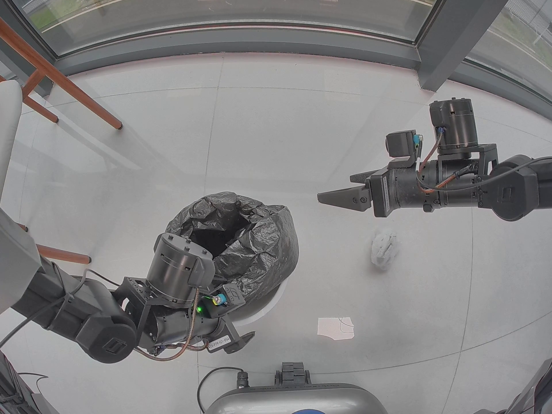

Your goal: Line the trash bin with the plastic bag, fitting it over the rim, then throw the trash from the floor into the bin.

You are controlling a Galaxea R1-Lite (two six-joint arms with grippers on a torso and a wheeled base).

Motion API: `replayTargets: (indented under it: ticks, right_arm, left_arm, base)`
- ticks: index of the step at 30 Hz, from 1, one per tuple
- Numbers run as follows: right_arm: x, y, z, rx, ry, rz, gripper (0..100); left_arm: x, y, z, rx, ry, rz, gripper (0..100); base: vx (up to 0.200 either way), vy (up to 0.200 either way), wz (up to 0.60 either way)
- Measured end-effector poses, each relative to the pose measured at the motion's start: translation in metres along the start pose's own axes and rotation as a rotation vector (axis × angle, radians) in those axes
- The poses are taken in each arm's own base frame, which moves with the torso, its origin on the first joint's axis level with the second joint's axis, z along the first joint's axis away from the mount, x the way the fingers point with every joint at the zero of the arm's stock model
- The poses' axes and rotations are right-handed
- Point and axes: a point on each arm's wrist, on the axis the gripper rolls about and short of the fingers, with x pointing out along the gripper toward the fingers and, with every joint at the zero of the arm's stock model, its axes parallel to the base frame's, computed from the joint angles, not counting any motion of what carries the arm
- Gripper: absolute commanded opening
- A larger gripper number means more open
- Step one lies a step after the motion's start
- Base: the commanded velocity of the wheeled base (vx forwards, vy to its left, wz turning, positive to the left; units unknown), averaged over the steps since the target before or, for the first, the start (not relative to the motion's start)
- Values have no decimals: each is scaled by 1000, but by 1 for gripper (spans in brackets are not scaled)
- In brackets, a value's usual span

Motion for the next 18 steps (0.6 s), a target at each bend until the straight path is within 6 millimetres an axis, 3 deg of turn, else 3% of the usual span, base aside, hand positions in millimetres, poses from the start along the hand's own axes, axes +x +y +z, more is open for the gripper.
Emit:
replayTargets:
  ticks: [8, 18]
  right_arm:
    - [0, 0, 1, -2, -2, 2, 100]
    - [0, 0, 1, -3, -3, 3, 100]
  left_arm:
    - [5, 12, -1, -14, 13, 37, 100]
    - [9, 14, -1, -16, 21, 43, 100]
  base:
    - [0, 0, 0]
    - [0, 0, 0]
